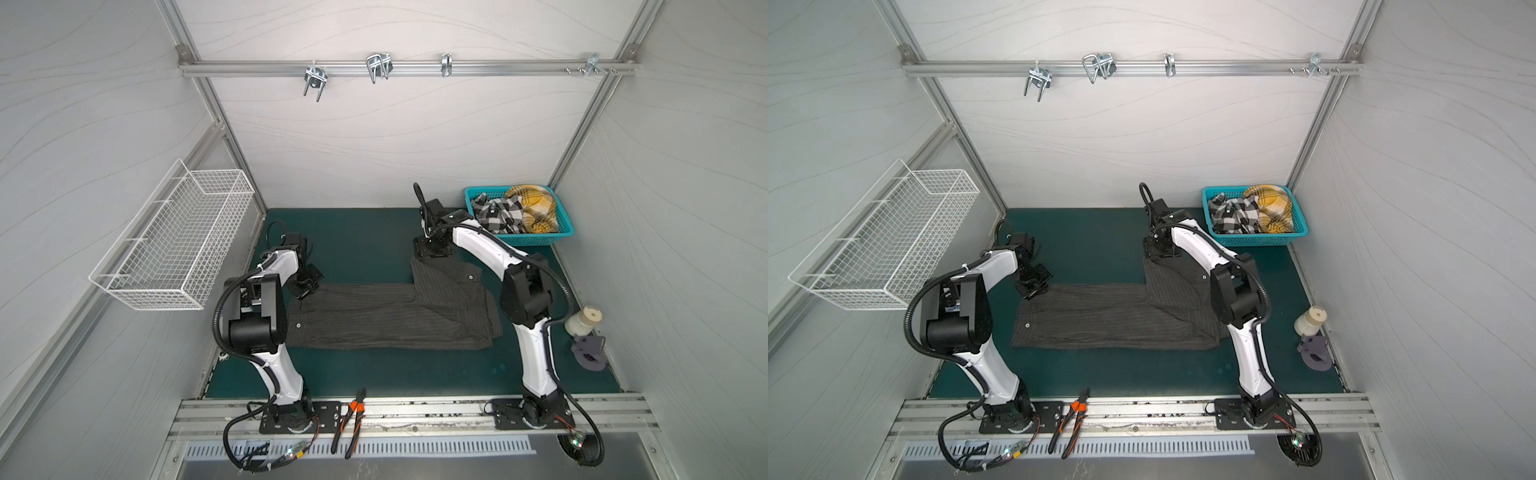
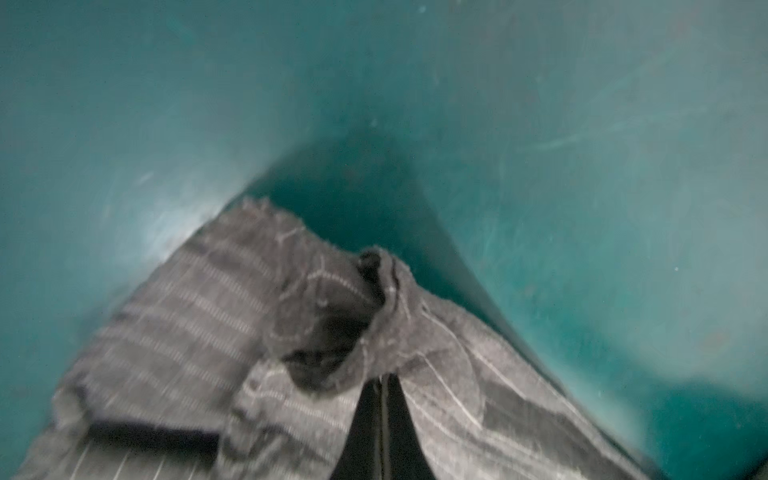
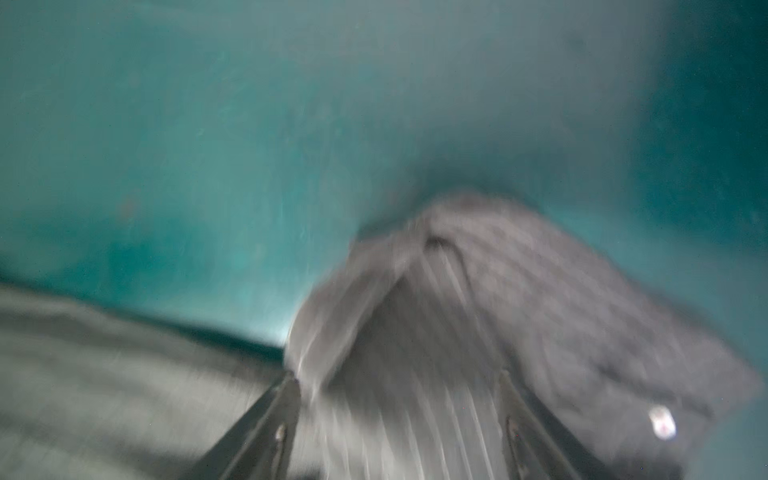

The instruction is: Fold and stack the long sleeve shirts

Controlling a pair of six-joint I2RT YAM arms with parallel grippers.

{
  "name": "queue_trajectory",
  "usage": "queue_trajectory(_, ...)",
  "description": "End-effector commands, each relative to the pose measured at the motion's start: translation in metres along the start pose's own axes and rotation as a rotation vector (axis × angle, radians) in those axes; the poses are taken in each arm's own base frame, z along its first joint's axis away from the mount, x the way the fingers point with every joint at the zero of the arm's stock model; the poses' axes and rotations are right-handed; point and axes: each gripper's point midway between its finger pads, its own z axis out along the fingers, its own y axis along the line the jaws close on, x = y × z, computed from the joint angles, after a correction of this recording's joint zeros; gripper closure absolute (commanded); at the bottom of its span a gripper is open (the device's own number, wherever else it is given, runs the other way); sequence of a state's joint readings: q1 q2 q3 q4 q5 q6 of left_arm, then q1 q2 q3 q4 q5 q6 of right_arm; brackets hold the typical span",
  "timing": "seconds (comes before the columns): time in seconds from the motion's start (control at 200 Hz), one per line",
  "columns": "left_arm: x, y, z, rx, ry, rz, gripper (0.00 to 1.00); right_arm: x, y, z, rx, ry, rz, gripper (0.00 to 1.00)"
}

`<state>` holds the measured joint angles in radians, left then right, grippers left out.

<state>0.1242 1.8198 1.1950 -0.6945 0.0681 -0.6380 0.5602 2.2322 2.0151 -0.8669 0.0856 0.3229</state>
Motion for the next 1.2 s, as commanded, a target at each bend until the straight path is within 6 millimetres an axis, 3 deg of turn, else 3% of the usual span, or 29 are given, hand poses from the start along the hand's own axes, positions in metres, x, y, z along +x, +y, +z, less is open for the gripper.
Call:
queue_trajectory(0.0, -0.013, -0.010, -0.007, 0.028, -0.034, 0.023, 1.00, -0.011, -0.020, 0.013, 0.074, 0.021, 0.016, 0.24)
queue_trajectory(0.18, -0.015, -0.012, -0.010, 0.039, -0.037, 0.034, 1.00, -0.016, -0.036, 0.050, 0.084, 0.050, 0.083, 0.23)
queue_trajectory(0.33, -0.016, -0.013, -0.011, 0.048, -0.038, 0.029, 1.00, -0.009, -0.034, 0.078, 0.065, 0.091, 0.091, 0.32)
queue_trajectory(0.42, -0.016, -0.009, -0.009, 0.041, -0.031, 0.023, 1.00, -0.005, -0.034, 0.091, 0.038, 0.116, 0.113, 0.45)
queue_trajectory(0.59, -0.018, -0.003, -0.009, 0.037, -0.028, 0.012, 1.00, -0.004, -0.035, 0.094, -0.025, 0.136, 0.183, 0.85)
queue_trajectory(0.695, -0.018, -0.002, -0.008, 0.037, -0.028, 0.008, 1.00, -0.012, -0.024, 0.079, -0.065, 0.106, 0.158, 1.00)
queue_trajectory(0.785, -0.016, -0.002, -0.005, 0.040, -0.018, 0.001, 1.00, -0.017, -0.010, 0.050, -0.083, 0.072, 0.117, 1.00)
queue_trajectory(0.925, -0.012, 0.002, 0.005, 0.045, 0.006, -0.020, 1.00, -0.016, 0.020, -0.013, -0.106, -0.016, 0.056, 1.00)
queue_trajectory(1.08, -0.006, -0.004, 0.007, 0.106, 0.020, -0.037, 1.00, 0.017, 0.051, -0.059, -0.069, -0.022, -0.044, 1.00)
queue_trajectory(1.196, -0.001, -0.006, 0.011, 0.127, 0.044, -0.049, 1.00, 0.051, 0.071, -0.079, -0.042, -0.022, -0.114, 1.00)
